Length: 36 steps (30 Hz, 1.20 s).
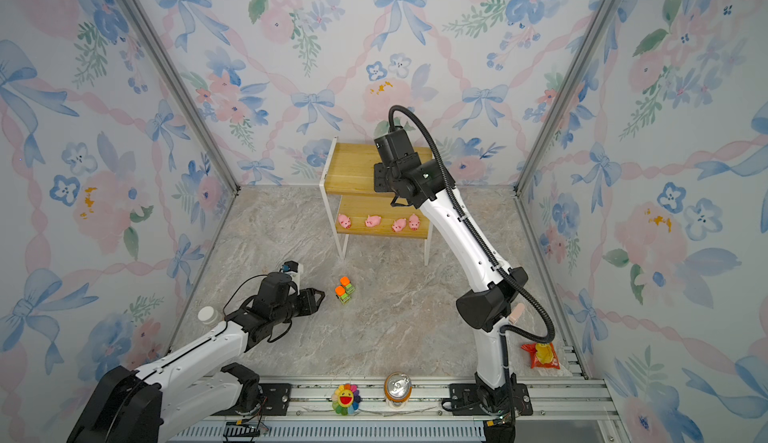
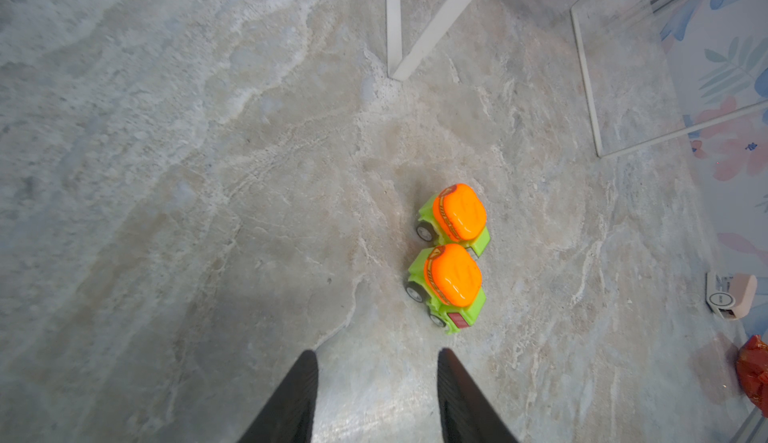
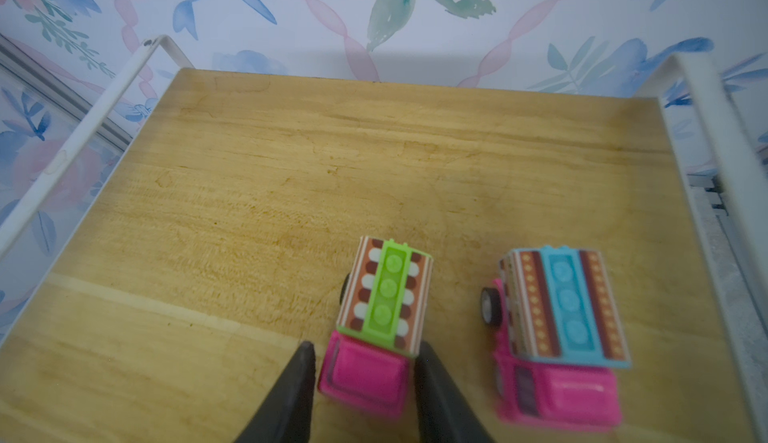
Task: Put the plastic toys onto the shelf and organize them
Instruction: 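Open the right gripper and release the truck on the upper tier, then move the right gripper down to the orange-drum mixer trucks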
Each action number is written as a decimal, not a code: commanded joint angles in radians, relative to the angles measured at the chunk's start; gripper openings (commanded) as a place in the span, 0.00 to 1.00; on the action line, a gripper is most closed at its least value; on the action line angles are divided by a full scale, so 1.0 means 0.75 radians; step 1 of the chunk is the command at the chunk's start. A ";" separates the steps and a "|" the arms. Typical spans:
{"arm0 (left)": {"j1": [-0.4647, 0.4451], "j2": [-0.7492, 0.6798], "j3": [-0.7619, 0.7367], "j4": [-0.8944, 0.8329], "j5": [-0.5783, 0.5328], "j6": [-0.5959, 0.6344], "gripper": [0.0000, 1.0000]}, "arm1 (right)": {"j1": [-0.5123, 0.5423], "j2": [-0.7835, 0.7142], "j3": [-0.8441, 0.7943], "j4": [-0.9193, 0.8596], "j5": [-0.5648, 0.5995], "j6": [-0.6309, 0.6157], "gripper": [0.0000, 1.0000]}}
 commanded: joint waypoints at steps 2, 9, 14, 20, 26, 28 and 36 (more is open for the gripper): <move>-0.007 -0.005 0.020 -0.010 -0.007 0.033 0.48 | 0.009 -0.047 -0.009 0.006 0.051 -0.033 0.46; -0.007 -0.014 0.019 -0.010 -0.006 0.033 0.48 | 0.112 -0.212 -0.049 -0.018 0.133 -0.123 0.55; -0.007 -0.018 0.019 -0.009 -0.007 0.027 0.49 | 0.276 -0.454 -0.439 0.134 0.134 -0.231 0.59; -0.007 -0.017 0.018 -0.008 0.007 0.023 0.49 | 0.419 -0.772 -1.278 0.596 0.007 -0.143 0.62; -0.007 -0.011 0.009 -0.009 0.013 0.019 0.49 | 0.535 -0.759 -1.776 0.979 0.003 0.077 0.62; -0.007 -0.012 0.009 -0.011 0.012 0.020 0.49 | 0.572 -0.676 -1.790 1.015 0.008 0.091 0.62; -0.007 -0.048 -0.019 -0.011 0.003 -0.001 0.49 | 0.586 -0.332 -1.656 1.019 0.019 0.048 0.61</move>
